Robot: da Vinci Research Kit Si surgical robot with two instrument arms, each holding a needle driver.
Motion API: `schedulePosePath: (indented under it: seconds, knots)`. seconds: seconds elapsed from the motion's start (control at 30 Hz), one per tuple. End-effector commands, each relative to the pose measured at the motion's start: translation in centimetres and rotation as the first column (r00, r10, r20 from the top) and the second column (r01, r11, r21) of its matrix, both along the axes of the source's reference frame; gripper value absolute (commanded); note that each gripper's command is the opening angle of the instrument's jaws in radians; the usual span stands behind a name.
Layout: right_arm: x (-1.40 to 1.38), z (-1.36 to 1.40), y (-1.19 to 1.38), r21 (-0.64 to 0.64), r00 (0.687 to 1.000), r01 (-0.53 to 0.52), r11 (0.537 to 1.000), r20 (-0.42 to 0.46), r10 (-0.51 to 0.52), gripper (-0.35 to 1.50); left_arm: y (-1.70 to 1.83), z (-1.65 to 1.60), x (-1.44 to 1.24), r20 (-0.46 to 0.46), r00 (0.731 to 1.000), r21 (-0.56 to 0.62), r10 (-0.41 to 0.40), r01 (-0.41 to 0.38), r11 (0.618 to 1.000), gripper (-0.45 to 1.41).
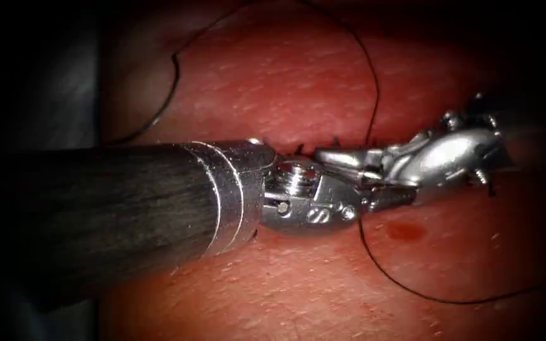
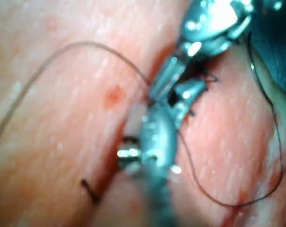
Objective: Wound Closure
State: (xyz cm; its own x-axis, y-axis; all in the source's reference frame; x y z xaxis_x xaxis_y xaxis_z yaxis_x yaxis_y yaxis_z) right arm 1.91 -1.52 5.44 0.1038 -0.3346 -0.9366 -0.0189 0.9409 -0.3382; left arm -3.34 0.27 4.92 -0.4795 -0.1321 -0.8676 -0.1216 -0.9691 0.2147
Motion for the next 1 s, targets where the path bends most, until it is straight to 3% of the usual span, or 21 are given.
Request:
schedulePosePath:
  seconds: [0.03,0.2,0.27,0.3,0.33,0.37,0.67,0.97,1.0]
  knots:
    - [0.04,0.06,-0.08,-0.008,1.0,0.0,1.0,0.004,0.0,-0.35,-0.02,0.05,-0.05,0.002,1.0,0.001,0.002,-0.002,1.0,-0.45]
    - [0.05,0.02,-0.08,-0.013,1.0,-0.009,1.0,0.019,0.01,-0.35,-0.06,0.02,-0.02,0.004,1.0,0.0,0.006,-0.006,1.0,-0.45]
    - [0.02,0.0,-0.06,-0.012,0.999,-0.027,1.0,0.025,0.027,0.66,-0.09,0.0,0.01,0.006,1.0,0.0,0.009,-0.009,1.0,-0.45]
    - [0.01,-0.01,-0.04,0.012,0.999,-0.046,0.999,0.026,0.045,1.04,-0.1,-0.02,0.02,0.007,1.0,0.0,0.01,-0.01,1.0,-0.45]
    - [-0.02,-0.03,-0.02,0.037,0.998,-0.064,0.997,0.018,0.063,1.3,-0.12,-0.03,0.04,0.008,1.0,0.0,0.012,-0.012,1.0,-0.45]
    - [-0.05,-0.05,0.0,0.051,0.997,-0.074,0.996,0.007,0.073,1.38,-0.14,-0.05,0.07,0.012,1.0,-0.001,0.017,-0.017,1.0,-0.45]
    - [-0.36,-0.39,0.03,0.085,0.994,-0.109,0.99,-0.021,0.111,1.38,-0.47,-0.01,0.52,0.031,1.0,-0.005,0.002,-0.002,1.0,-0.45]
    - [-0.36,-0.62,0.02,0.097,0.992,-0.123,0.988,-0.015,0.125,1.36,-0.82,0.52,0.86,0.132,0.984,0.181,-0.118,0.093,0.979,-0.45]
    - [-0.36,-0.63,0.02,0.098,0.992,-0.123,0.988,-0.015,0.125,1.36,-0.85,0.6,0.92,0.144,0.979,0.239,-0.145,0.108,0.965,-0.01]
